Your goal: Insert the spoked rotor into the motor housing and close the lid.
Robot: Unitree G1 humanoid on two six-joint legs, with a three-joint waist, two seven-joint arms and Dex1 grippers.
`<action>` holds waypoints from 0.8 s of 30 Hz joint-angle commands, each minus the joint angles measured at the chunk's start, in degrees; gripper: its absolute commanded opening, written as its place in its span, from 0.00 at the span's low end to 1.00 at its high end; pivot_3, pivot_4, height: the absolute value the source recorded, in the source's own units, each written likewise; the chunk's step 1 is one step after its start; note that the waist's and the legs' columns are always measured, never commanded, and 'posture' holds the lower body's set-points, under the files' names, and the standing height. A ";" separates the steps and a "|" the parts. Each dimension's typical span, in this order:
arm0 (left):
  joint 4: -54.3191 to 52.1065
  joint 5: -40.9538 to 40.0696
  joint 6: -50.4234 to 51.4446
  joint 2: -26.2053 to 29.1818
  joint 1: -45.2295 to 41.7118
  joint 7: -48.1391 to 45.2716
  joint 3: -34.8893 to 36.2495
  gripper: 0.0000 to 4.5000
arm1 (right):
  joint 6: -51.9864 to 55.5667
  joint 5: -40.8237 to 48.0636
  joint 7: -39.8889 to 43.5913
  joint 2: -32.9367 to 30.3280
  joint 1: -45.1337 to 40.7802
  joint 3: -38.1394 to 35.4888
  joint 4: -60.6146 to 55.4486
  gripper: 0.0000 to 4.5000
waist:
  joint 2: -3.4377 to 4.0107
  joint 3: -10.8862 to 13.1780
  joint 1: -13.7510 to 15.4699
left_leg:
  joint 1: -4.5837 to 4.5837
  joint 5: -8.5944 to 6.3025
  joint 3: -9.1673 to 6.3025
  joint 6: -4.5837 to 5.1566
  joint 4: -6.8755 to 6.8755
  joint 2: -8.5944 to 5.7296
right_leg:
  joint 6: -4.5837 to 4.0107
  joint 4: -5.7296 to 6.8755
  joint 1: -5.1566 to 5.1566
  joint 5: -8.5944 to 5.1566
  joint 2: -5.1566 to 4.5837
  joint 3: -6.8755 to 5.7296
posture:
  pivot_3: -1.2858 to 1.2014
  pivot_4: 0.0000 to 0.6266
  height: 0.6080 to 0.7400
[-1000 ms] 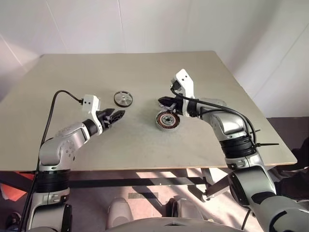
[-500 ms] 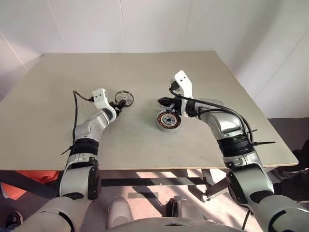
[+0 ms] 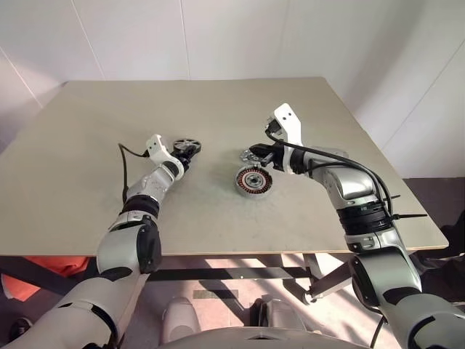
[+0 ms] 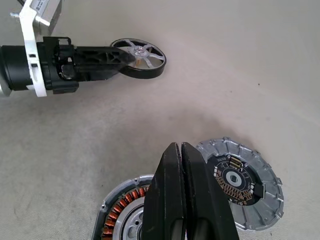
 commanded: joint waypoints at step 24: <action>-5.45 -9.84 11.43 1.55 -1.04 -8.01 5.26 0.09 | -3.97 -0.56 1.46 -2.89 -1.54 -1.39 -0.02 0.00 | -0.03 0.01 0.18 | -0.10 -0.05 0.00 0.08 -0.06 -0.01 | 0.00 -0.24 0.07 0.00 -0.05 -0.04 | 0.52 0.00 1.00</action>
